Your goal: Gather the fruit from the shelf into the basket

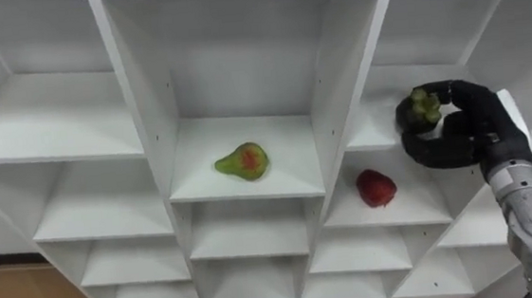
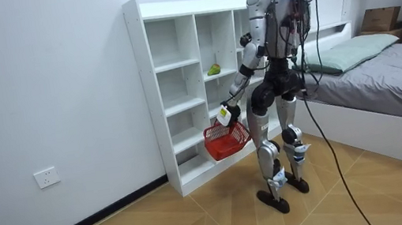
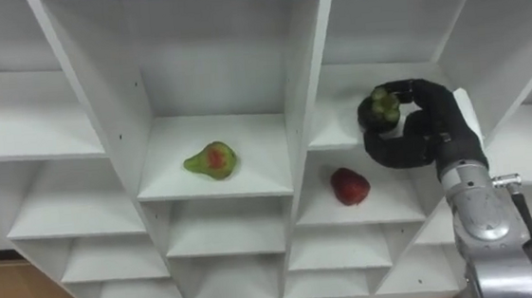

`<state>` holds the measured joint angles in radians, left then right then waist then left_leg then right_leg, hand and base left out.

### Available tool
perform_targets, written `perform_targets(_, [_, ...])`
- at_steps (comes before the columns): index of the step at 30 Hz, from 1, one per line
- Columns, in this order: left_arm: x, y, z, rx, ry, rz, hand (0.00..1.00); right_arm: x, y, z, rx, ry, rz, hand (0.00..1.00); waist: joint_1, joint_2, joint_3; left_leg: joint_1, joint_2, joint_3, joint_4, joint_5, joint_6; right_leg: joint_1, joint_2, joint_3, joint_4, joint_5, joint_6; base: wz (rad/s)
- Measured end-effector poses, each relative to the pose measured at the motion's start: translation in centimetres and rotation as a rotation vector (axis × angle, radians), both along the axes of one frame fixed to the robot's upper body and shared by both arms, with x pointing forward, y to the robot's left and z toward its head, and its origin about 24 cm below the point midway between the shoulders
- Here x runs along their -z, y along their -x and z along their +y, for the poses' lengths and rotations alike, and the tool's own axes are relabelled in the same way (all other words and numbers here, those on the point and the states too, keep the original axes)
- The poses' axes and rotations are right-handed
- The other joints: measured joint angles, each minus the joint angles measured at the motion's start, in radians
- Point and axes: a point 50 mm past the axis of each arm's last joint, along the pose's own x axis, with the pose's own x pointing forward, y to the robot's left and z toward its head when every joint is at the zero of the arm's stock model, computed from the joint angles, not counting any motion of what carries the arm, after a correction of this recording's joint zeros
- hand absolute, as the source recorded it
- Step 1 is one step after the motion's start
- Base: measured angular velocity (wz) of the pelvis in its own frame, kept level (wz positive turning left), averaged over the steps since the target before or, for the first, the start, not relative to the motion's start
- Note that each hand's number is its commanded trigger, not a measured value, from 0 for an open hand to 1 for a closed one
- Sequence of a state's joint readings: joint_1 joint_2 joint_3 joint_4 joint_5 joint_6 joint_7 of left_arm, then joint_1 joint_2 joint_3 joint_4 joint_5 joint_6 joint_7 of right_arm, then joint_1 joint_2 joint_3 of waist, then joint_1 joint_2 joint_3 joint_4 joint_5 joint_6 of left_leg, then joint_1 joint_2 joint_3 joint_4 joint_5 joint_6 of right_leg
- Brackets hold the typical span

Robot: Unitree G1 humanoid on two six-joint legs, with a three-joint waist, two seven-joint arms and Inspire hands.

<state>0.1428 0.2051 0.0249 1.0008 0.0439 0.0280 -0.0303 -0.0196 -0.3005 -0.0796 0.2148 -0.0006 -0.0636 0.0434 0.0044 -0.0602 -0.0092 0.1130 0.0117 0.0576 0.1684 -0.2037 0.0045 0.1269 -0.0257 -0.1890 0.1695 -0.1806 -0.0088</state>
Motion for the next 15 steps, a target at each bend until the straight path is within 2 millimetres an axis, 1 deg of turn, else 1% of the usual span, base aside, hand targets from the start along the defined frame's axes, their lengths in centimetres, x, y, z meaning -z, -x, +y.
perform_targets(1, [0.0, 0.0, 0.0, -0.005, 0.003, -0.002, 1.0, 0.0, 0.1, 0.2, -0.014, 0.004, 0.0, 1.0, -0.001, 0.002, 0.0006, 0.0, 0.001, 0.003, -0.001, 0.0, 0.0, -0.001, 0.0, 0.001, 0.0, 0.0, 0.0, -0.12])
perform_targets(2, [0.0, 0.0, -0.1, -0.006, 0.005, -0.002, 1.0, -0.2, 0.3, 0.8, -0.052, 0.012, -0.004, 1.0, -0.002, 0.007, 0.001, 0.0, 0.002, 0.014, -0.002, 0.0, 0.0, -0.005, 0.001, 0.004, 0.001, 0.0, 0.0, -0.16])
perform_targets(4, [0.1, 0.0, -0.3, 0.001, 0.01, -0.003, 1.0, -0.2, 0.7, 1.7, -0.107, 0.024, -0.002, 1.0, -0.003, 0.014, 0.0006, 0.002, 0.005, 0.023, -0.003, 0.0, 0.0, -0.008, 0.004, 0.021, 0.001, 0.001, -0.001, -0.17])
perform_targets(7, [0.1, -0.3, -0.6, 0.001, 0.018, -0.014, 1.0, 0.3, 1.4, 2.8, -0.17, 0.003, 0.025, 1.0, -0.005, 0.021, 0.0004, 0.0, 0.008, 0.033, -0.004, 0.0, 0.0, -0.017, 0.007, 0.027, 0.005, 0.002, -0.003, -0.13])
perform_targets(8, [0.1, -0.3, -0.7, 0.001, 0.021, -0.015, 1.0, 0.5, 1.6, 3.4, -0.191, -0.003, 0.033, 1.0, -0.002, 0.024, -0.0002, 0.0, 0.01, 0.045, -0.004, -0.001, -0.001, -0.024, 0.009, 0.039, 0.008, 0.004, -0.005, -0.27])
perform_targets(9, [0.2, -0.3, -0.9, 0.0, 0.025, -0.014, 1.0, 0.3, 1.5, 3.7, -0.205, -0.002, 0.027, 1.0, -0.002, 0.027, -0.0004, -0.002, 0.012, 0.052, -0.003, -0.001, -0.002, -0.032, 0.011, 0.05, 0.015, 0.005, -0.006, -0.24])
perform_targets(11, [0.2, -0.4, -1.2, 0.0, 0.032, -0.019, 1.0, 0.1, 1.6, 4.0, -0.235, 0.016, 0.032, 1.0, -0.004, 0.03, -0.0012, -0.009, 0.012, 0.055, 0.0, -0.001, -0.002, -0.041, 0.011, 0.051, 0.018, 0.005, -0.007, -0.09])
perform_targets(13, [0.2, -0.7, -1.4, -0.004, 0.042, -0.027, 1.0, 0.7, 2.2, 4.5, -0.274, 0.037, 0.073, 1.0, -0.002, 0.031, -0.0006, -0.014, 0.013, 0.055, 0.001, -0.001, -0.002, -0.045, 0.011, 0.051, 0.017, 0.006, -0.008, 0.0])
perform_targets(14, [0.2, -0.7, -1.5, -0.02, 0.056, -0.031, 1.0, 1.4, 2.6, 5.0, -0.311, 0.038, 0.117, 1.0, -0.001, 0.028, -0.0014, -0.014, 0.013, 0.055, 0.001, -0.001, -0.002, -0.046, 0.011, 0.051, 0.017, 0.006, -0.008, 0.0])
perform_targets(15, [0.3, -0.8, -1.8, -0.031, 0.071, -0.036, 1.0, 2.0, 3.0, 5.6, -0.349, 0.03, 0.154, 1.0, 0.0, 0.03, 0.0011, -0.015, 0.012, 0.056, 0.001, -0.001, -0.002, -0.047, 0.011, 0.051, 0.016, 0.006, -0.008, 0.0])
